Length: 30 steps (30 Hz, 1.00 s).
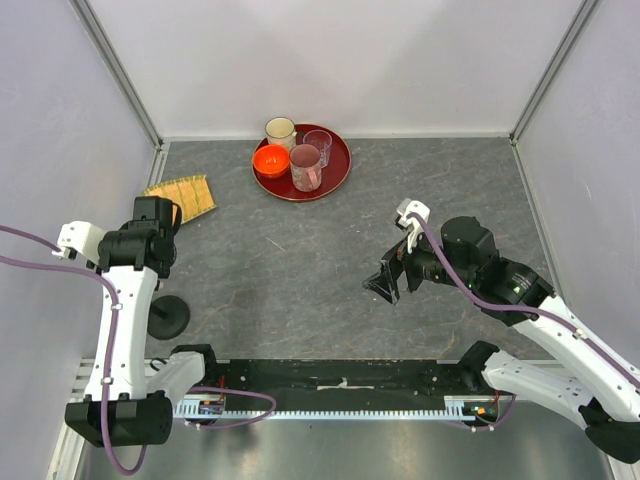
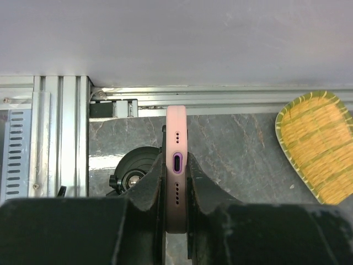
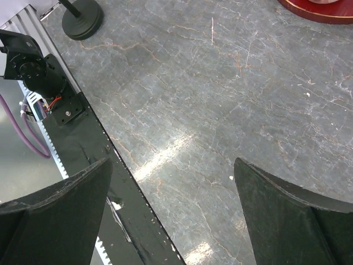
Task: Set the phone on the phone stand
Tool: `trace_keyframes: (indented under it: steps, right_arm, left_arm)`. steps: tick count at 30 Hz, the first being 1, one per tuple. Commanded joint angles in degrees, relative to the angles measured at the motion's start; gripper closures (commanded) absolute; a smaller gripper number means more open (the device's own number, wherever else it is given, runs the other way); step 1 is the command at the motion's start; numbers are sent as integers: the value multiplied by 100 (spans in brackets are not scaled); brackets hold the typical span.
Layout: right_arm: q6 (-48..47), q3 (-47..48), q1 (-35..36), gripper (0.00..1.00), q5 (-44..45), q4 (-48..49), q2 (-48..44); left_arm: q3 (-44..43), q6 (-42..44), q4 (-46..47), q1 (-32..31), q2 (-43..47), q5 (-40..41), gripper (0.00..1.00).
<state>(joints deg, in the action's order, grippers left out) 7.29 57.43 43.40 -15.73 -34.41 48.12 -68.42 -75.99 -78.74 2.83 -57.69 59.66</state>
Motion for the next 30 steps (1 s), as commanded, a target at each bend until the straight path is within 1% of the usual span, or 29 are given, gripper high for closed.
trace_keyframes:
  steps: [1, 10, 11, 12, 14, 15, 18, 20, 21, 23, 27, 30]
  right_arm:
    - [-17, 216, 29, 2, 8, 57, -57]
    - [-26, 198, 37, 2, 122, 40, -154]
    - [-26, 207, 37, 2, 131, 31, -171]
    - [-26, 207, 37, 2, 131, 5, -180]
    - [-35, 207, 37, 2, 131, -13, -180]
    - [-35, 199, 46, 2, 131, -13, -189]
    - [-26, 207, 37, 2, 149, -13, -162]
    - [-26, 233, 46, 2, 166, -13, -154]
    - [-26, 242, 37, 2, 175, -13, -154]
    - [-35, 277, 37, 2, 193, -22, -119]
    - [-26, 339, 37, 2, 210, -65, -75]
    - [-26, 392, 37, 2, 272, -101, -57]
  left_arm:
    - [-171, -1085, -933, 25, 22, 995, 98]
    - [92, -1305, -933, 16, -190, 828, 98]
    - [101, -1331, -933, 24, -190, 819, 96]
    - [110, -1366, -933, 16, -181, 802, 82]
    - [101, -1375, -933, 25, -181, 740, 66]
    - [84, -1358, -933, 25, -190, 723, 52]
    - [-4, -1217, -933, 16, -225, 670, 38]
    - [-109, -1095, -889, 24, -225, 547, 30]
    - [-145, -989, -819, 16, -225, 495, 9]
    - [-233, -726, -687, 24, -208, 328, 6]
    - [-434, -347, -520, 24, -120, 108, 5]
    - [-768, 74, -502, 16, -58, -59, 4]
